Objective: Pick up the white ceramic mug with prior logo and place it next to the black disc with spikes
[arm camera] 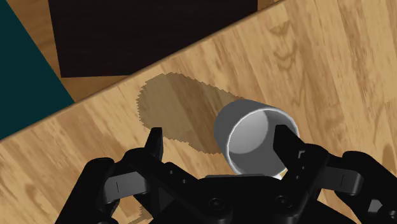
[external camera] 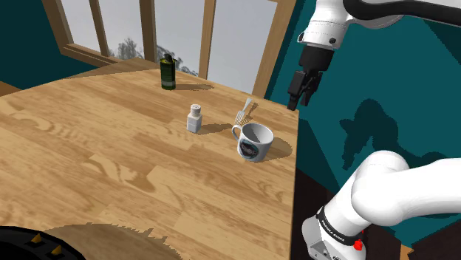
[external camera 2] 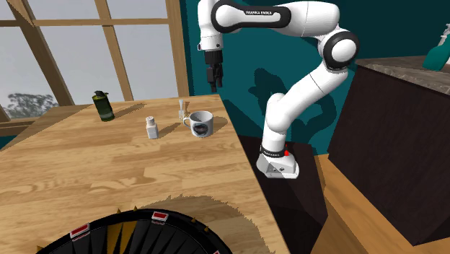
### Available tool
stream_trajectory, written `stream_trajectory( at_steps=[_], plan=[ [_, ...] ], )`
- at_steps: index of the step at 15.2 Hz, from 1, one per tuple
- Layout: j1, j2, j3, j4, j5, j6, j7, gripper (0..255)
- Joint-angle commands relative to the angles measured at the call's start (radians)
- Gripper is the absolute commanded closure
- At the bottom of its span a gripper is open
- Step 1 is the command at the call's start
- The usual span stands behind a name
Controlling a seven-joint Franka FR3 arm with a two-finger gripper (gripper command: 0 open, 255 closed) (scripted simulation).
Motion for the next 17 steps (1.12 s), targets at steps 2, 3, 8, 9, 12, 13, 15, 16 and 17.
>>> stream_trajectory(
  at_steps=[2, 3, 8, 9, 12, 13, 15, 16, 17],
  plan=[
    [0.001, 0.01, 0.017, -0.02, 0.004, 0.038, 0.016, 0],
    [0.001, 0.022, 0.033, -0.039, 0.008, 0.075, 0.032, 0],
    [0.003, 0.109, 0.115, -0.112, 0.019, 0.267, 0.113, 0],
    [0.003, 0.116, 0.12, -0.115, 0.019, 0.28, 0.119, 0],
    [0.005, 0.115, 0.125, -0.156, 0.024, 0.319, 0.118, 0],
    [0.006, 0.115, 0.126, -0.169, 0.025, 0.333, 0.118, 0],
    [0.008, 0.116, 0.129, -0.195, 0.028, 0.36, 0.117, 0],
    [0.009, 0.117, 0.132, -0.216, 0.031, 0.381, 0.116, 0],
    [0.009, 0.117, 0.132, -0.216, 0.031, 0.381, 0.116, 0]
  ],
)
